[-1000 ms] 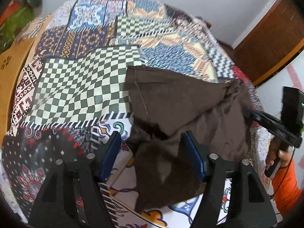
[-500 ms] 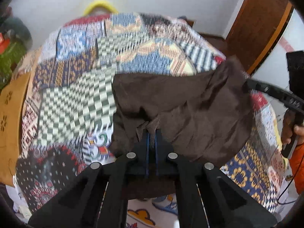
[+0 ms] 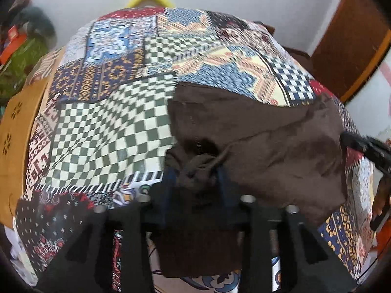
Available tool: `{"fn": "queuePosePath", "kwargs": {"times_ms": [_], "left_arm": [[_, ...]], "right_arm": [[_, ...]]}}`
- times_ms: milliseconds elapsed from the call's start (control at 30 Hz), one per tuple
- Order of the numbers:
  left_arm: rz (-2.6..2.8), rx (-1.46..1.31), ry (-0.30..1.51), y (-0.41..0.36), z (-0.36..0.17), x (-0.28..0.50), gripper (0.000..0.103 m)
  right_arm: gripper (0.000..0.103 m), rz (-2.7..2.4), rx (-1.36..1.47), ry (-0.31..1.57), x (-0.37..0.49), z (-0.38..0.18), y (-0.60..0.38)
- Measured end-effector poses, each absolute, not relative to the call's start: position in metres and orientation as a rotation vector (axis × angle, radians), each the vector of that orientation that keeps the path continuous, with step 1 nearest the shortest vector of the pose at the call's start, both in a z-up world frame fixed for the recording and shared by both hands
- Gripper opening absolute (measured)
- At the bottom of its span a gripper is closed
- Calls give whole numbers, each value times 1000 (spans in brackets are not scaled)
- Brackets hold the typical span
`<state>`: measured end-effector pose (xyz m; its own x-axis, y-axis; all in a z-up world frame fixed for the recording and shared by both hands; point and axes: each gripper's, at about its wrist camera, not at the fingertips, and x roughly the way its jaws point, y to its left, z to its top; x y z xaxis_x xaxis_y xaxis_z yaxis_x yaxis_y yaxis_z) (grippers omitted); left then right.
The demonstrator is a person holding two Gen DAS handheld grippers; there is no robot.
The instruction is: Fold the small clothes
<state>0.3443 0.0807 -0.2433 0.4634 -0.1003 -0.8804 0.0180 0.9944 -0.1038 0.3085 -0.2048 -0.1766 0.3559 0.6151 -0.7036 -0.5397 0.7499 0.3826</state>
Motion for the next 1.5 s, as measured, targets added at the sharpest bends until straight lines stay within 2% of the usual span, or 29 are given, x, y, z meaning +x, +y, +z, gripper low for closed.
{"fn": "queuePosePath", "kwargs": {"times_ms": [100,200,300,333,467,500,567,633,733,900,967,1067,1167,1233,1367,1500], "left_arm": [[-51,-84,1049,88,-228,338,50],[-31,-70,1001,91,-208,333,53],[-39,-72,950,93,-195,333,69],[-39,-75,945,94,-196,336,69],[-64,-110,1015,97,-220,364,68],[-72,-129,1029,98,-227,369,66],[-121,-195,1065,99,-243,379,56],[-165,-253,1087,98,-252,383,24],[-195,-278,1071,96,-253,382,13],[-163,-279,1056,102,-239,369,12],[-97,-179,1076,97,-239,366,13],[-18,-21,1068,84,-233,357,20],[4,34,1016,78,-218,344,33],[-17,29,972,74,-205,336,47],[-69,-6,907,66,-190,326,52],[-108,-13,964,58,-211,335,52]], "right_arm": [[7,759,77,910,302,-168,-200],[16,784,62,872,298,-158,-191],[31,796,39,846,293,-155,-180],[34,799,39,847,293,-156,-176],[35,806,38,884,291,-169,-164],[35,807,41,894,291,-173,-162],[35,807,48,909,292,-178,-160],[35,803,54,925,295,-184,-160],[35,776,43,957,298,-193,-161],[35,782,48,961,297,-199,-162],[34,783,41,963,298,-199,-161],[35,771,30,962,297,-195,-160],[35,796,49,931,293,-184,-157],[35,808,34,916,294,-179,-151],[35,817,8,912,299,-180,-137],[35,786,-4,923,310,-188,-135]]}}
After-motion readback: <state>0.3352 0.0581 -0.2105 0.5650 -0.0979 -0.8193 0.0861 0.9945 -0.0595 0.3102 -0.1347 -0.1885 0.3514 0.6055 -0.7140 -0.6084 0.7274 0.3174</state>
